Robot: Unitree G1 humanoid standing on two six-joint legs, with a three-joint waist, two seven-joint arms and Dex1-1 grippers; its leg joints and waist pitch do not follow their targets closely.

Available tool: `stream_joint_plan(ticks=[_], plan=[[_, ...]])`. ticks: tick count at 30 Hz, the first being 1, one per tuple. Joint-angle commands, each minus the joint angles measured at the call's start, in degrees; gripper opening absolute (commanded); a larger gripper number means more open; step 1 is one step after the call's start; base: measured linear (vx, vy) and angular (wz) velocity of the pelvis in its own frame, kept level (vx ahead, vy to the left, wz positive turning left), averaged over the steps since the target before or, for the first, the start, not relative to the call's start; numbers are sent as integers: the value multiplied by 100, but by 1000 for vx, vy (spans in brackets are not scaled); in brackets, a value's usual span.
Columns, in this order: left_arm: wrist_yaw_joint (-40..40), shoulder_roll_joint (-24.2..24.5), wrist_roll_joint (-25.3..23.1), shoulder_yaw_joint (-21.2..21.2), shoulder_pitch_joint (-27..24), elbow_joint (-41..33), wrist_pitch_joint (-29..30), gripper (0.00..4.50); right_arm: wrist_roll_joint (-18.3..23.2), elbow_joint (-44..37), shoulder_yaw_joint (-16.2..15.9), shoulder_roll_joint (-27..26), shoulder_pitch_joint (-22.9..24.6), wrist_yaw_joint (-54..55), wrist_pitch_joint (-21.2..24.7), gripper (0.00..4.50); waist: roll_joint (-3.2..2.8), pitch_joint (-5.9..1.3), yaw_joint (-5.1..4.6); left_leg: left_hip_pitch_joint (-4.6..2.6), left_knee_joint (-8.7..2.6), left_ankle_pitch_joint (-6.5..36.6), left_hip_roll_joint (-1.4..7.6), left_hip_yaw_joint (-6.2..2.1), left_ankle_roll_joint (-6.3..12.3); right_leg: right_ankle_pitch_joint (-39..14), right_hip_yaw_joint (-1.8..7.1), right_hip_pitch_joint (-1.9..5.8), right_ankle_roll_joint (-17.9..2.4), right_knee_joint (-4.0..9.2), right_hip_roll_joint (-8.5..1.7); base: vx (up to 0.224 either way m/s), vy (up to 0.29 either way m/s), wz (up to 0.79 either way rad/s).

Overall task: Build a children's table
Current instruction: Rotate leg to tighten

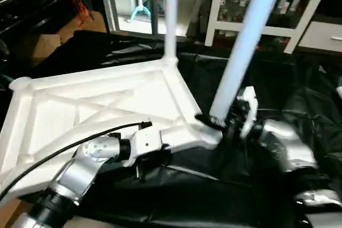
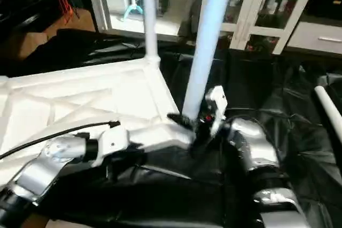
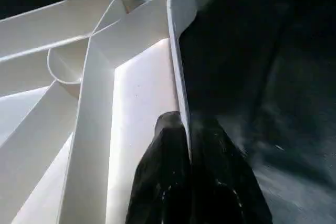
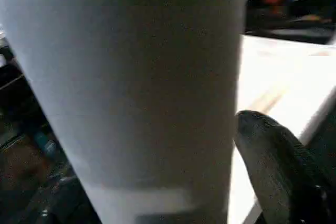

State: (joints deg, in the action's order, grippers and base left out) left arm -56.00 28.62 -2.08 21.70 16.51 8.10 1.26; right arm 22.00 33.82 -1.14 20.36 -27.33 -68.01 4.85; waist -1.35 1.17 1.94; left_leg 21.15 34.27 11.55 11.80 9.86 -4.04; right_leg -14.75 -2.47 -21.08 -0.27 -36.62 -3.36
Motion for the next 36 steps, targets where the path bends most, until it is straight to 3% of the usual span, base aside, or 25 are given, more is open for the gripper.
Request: stream_joint_plan(ticks=[1, 4, 15, 18, 22, 24, 25, 27, 28, 30, 32, 33, 34, 36], plan=[[-177, 297, 55, -124, -177, 297, -115, 0, 204, 29, 525, 462, 9, 54, 60, 337, 21, -209, 2, -60, -404, 871, 181, -18, 376, 270, 232, 177, -1455, 452, -385, 0, 0, 0], [-212, 255, 28, -110, -139, 350, -132, 0, 241, -91, 504, 387, 86, -81, 185, 337, 18, -203, 0, -51, -404, 827, 167, -18, 329, 245, 236, 187, -1430, 457, -380, 0, 0, 0], [-330, 294, 38, -9, -111, 346, -105, 0, 326, -226, 425, 134, 187, 92, 310, 240, -8, -196, 3, -51, -407, 790, 168, -23, 275, 118, 237, 177, -1407, 461, -388, 0, 0, 0], [-315, 319, 9, 11, -127, 323, -79, 0, 127, -179, 377, -4, 214, 437, 223, 225, -11, -192, 4, -48, -406, 764, 165, -22, 279, 177, 238, 173, -1406, 459, -385, 0, 0, 0], [-99, 274, -165, 54, -88, 346, 68, 0, -172, 132, 381, -195, 125, 1185, -18, 211, -23, -164, -37, -65, -449, 1086, 172, -34, 100, -395, 250, 142, -1347, 500, -402, 0, 0, 0], [327, 91, -467, 134, 42, 468, 445, 0, -421, 464, 480, -497, 7, 2283, -156, 207, -34, -144, -69, -90, -472, 1266, 166, -38, -47, -645, 258, 116, -1333, 518, -395, 0, 0, 0], [716, -206, -580, 144, 164, 535, 907, 0, -473, 681, 613, -798, -75, 3098, -207, 204, -40, -137, -86, -98, -481, 1318, 174, -34, -90, -703, 265, 102, -1330, 521, -395, 0, 0, 0], [966, -408, -637, 144, 242, 573, 1214, 0, -492, 813, 702, -994, -124, 3603, -236, 200, -39, -103, -118, -135, -508, 1608, 168, -46, -278, -1170, 278, 69, -1274, 564, -411, 0, 0, 0], [1671, -979, -790, 101, 457, 609, 1947, 0, -433, 1065, 943, -1466, -211, 4678, -182, 199, -36, -92, -148, -120, -528, 1655, 182, -51, -341, -1209, 294, 73, -1232, 563, -412, 0, 0, 0], [2125, -1551, -776, 91, 663, 683, 2406, 0, -368, 1256, 1128, -1898, -252, 5589, -247, 199, -27, -102, -163, -161, -518, 1770, 174, -50, -393, -1354, 309, 20, -1176, 598, -424, 0, 0, 0], [2235, -1742, -747, 95, 731, 724, 2504, 0, -369, 1325, 1179, -2040, -264, 5914, -325, 199, -14, -114, -147, -146, -515, 1753, 157, -58, -404, -1359, 304, 42, -1113, 616, -423, 0, 0, 0], [2306, -2080, -763, 251, 871, 871, 2468, 0, -446, 1465, 1139, -2296, -292, 6290, -526, 199, -15, -121, -139, -141, -530, 1822, 162, -66, -376, -1174, 292, 33, -1027, 622, -400, 0, 0, 0], [2287, -2143, -784, 318, 903, 914, 2399, 0, -509, 1491, 1080, -2343, -302, 6308, -603, 199, -16, -101, -141, -155, -536, 1977, 153, -64, -396, -1265, 285, 11, -985, 645, -390, 0, 0, 0], [2085, -2110, -873, 485, 887, 916, 2142, 0, -567, 1594, 945, -2366, -443, 5932, -666, 199, 16, -136, -149, -144, -550, 2154, 142, -95, -341, -1291, 274, 48, -867, 657, -384, 0, 0, 0]])
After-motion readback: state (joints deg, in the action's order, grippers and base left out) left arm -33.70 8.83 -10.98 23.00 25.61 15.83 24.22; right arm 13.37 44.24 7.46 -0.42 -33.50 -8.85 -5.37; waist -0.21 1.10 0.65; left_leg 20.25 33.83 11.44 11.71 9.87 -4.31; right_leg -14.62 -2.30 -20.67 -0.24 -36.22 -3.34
